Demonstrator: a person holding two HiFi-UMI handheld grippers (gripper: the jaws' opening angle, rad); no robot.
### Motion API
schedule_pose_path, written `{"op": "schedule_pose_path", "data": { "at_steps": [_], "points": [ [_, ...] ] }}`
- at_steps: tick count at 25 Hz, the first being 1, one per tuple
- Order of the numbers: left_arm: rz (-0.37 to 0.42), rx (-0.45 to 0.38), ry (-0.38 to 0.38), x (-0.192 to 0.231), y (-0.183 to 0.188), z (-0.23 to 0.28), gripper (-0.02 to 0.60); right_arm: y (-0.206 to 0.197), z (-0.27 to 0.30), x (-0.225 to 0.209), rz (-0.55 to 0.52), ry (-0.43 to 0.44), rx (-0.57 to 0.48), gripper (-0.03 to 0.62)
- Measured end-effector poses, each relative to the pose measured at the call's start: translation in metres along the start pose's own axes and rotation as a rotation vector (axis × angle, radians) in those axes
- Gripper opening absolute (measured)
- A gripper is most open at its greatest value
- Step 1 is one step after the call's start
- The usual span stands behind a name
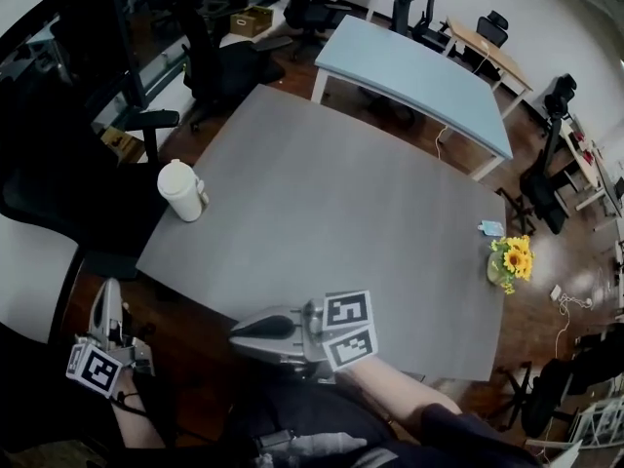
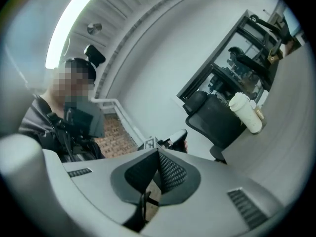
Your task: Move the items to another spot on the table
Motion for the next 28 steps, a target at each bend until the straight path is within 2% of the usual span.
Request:
{"op": "schedule_pose_path", "data": {
  "at_steps": [2,3,7,8,11,13,15,18,20,23,28],
  "points": [
    [-0.039,-0.023,-0.021,0.016,0.002,-0.001,0.017,0.009,-0.001,0.011,0.000,0.006,-0.057,-0.020],
    [-0.032,-0.024,-0.020,0.022,0.003,0.000,0.017,0.011,-0.004,0.015,-0.013,-0.008,-0.071,-0.020],
    [0.066,-0.019,0.005,0.039,0.018,0.014,0.017,-0.001,-0.023,0.027,-0.056,-0.134,-0.068,-0.020],
    [0.053,-0.029,0.007,0.042,0.020,0.015,0.017,-0.007,-0.029,0.029,-0.056,-0.167,-0.067,-0.020],
    [-0.071,-0.052,-0.008,0.045,0.013,0.015,0.018,-0.023,-0.049,0.038,-0.056,-0.239,-0.079,-0.020],
    [-0.090,-0.014,-0.024,0.036,0.002,0.018,0.018,-0.031,-0.064,0.042,-0.059,-0.267,-0.105,-0.020],
    [-0.063,0.055,-0.047,0.016,-0.014,0.025,0.018,-0.040,-0.080,0.047,-0.065,-0.281,-0.130,-0.020],
    [-0.023,0.121,-0.153,-0.034,-0.039,0.037,0.018,-0.050,-0.103,0.058,-0.079,-0.257,-0.152,-0.020],
    [0.032,0.156,-0.209,-0.077,-0.054,0.045,0.019,-0.055,-0.121,0.068,-0.096,-0.224,-0.164,-0.020],
    [0.106,0.175,-0.209,-0.139,-0.076,0.045,0.020,-0.064,-0.153,0.087,-0.126,-0.170,-0.185,-0.020],
    [0.127,0.192,-0.181,-0.215,-0.119,0.029,0.020,-0.090,-0.204,0.121,-0.156,-0.089,-0.204,-0.020]
  ]
}}
Point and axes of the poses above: the fingertips, and each gripper's own axes: z forward along the fingers, x to its left, y out of its top, the point moved 9 cm from there along -z, backward along the fingers, and after that the axes turned 6 degrees about x, right-handed, at the moved point
